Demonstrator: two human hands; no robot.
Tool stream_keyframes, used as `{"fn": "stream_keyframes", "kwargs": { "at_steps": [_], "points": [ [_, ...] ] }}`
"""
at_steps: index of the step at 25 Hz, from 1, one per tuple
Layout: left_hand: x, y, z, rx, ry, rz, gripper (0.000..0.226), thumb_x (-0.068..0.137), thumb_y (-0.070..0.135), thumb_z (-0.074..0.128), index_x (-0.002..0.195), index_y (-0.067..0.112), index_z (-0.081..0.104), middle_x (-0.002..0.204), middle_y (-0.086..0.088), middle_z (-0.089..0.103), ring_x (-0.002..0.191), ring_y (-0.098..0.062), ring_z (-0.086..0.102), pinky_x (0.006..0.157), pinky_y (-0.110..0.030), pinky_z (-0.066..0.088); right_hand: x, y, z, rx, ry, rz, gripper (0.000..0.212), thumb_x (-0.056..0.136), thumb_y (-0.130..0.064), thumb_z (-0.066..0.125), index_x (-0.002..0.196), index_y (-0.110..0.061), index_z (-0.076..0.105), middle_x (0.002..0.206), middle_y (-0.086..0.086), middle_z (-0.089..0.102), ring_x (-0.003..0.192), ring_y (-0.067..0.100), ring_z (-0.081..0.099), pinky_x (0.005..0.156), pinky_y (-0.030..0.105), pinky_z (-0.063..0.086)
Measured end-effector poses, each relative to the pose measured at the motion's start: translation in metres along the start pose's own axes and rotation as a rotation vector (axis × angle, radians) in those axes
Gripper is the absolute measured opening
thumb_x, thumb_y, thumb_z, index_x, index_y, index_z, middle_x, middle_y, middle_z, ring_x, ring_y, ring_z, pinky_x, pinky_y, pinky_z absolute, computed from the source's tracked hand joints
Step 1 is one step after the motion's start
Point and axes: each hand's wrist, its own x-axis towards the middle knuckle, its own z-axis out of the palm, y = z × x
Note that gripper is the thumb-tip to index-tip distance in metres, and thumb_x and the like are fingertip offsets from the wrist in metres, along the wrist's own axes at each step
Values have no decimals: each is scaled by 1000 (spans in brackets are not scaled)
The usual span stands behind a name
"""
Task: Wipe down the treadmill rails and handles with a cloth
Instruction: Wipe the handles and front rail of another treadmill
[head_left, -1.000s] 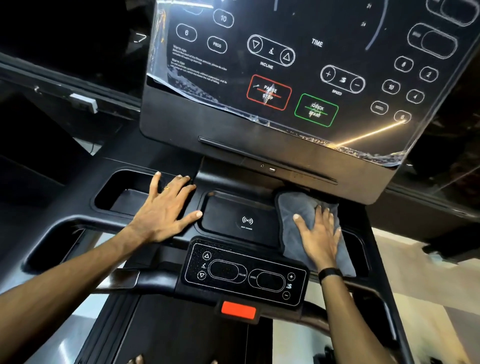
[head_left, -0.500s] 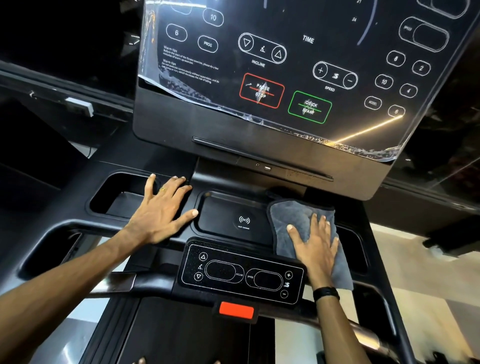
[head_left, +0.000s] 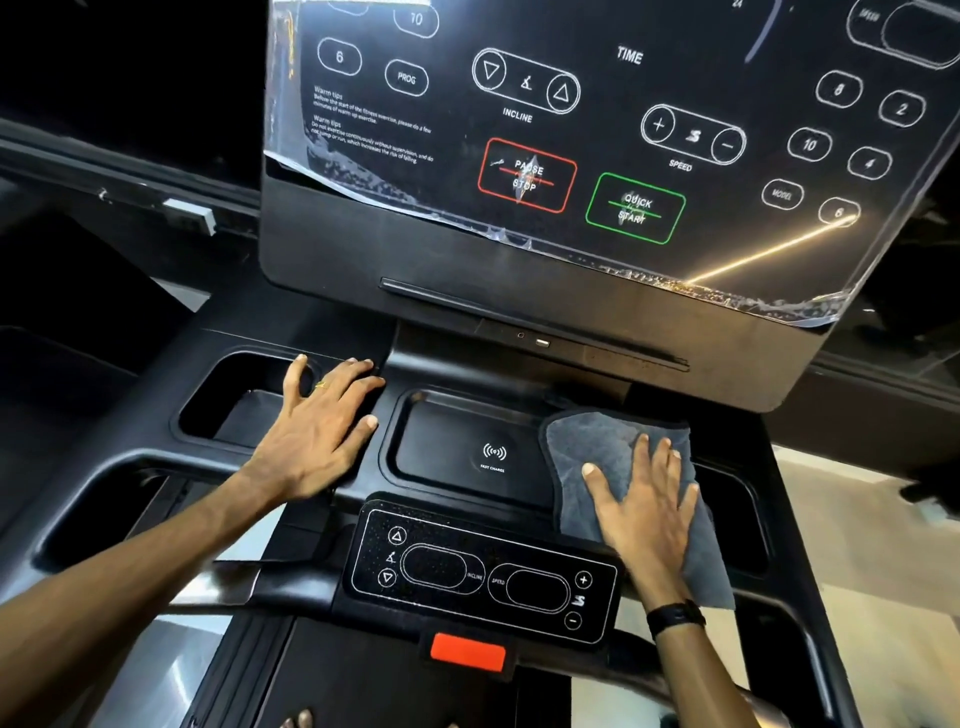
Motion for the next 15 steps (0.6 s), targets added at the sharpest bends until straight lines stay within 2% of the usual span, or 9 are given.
{"fn": "stream_keyframes", "kwargs": {
  "at_steps": [3, 7, 9, 11, 13, 15],
  "points": [
    [-3, -3, 0, 1, 3, -4, 59, 100, 48, 22, 141, 15, 49, 151, -5, 43, 144, -18, 35, 119, -54, -2, 11, 1, -2, 9, 0, -91, 86, 94, -64, 42, 160, -17, 12, 168, 8, 2, 154, 19, -5, 124, 45, -7],
    [0, 15, -5, -10, 96, 37, 52, 98, 47, 29, 129, 17, 57, 152, -6, 41, 146, -18, 31, 118, -53, 0, 41, 6, -9, 53, -34, -233, 82, 96, -61, 41, 158, -13, 17, 167, 7, 9, 154, 20, 0, 124, 46, -4],
    [22, 46, -3, -49, 70, 167, 50, 98, 47, 30, 127, 17, 58, 151, -7, 43, 144, -15, 32, 119, -51, 3, 57, 16, -13, 77, -34, -271, 90, 90, -68, 31, 158, -12, 18, 167, 7, 12, 154, 21, 4, 124, 46, -3],
    [46, 70, 7, -22, -62, 377, 48, 99, 48, 32, 126, 19, 59, 149, -4, 47, 143, -15, 36, 119, -50, 9, 68, 22, -15, 64, -39, -313, 97, 81, -72, 22, 157, -11, 21, 165, 7, 19, 153, 23, 9, 124, 47, 0],
    [71, 87, 19, 28, -172, 521, 42, 100, 46, 35, 124, 22, 59, 147, -1, 49, 142, -15, 38, 121, -48, 10, 74, 29, -17, 70, -38, -345, 96, 80, -72, 23, 155, -11, 28, 161, 7, 28, 150, 25, 18, 124, 47, 5],
    [96, 100, 28, 60, -183, 595, 41, 101, 46, 36, 124, 22, 59, 147, -2, 48, 142, -18, 39, 121, -48, 13, 82, 34, -18, 83, -41, -361, 92, 81, -71, 24, 150, -11, 36, 154, 6, 37, 146, 27, 27, 123, 49, 11]
  ]
}}
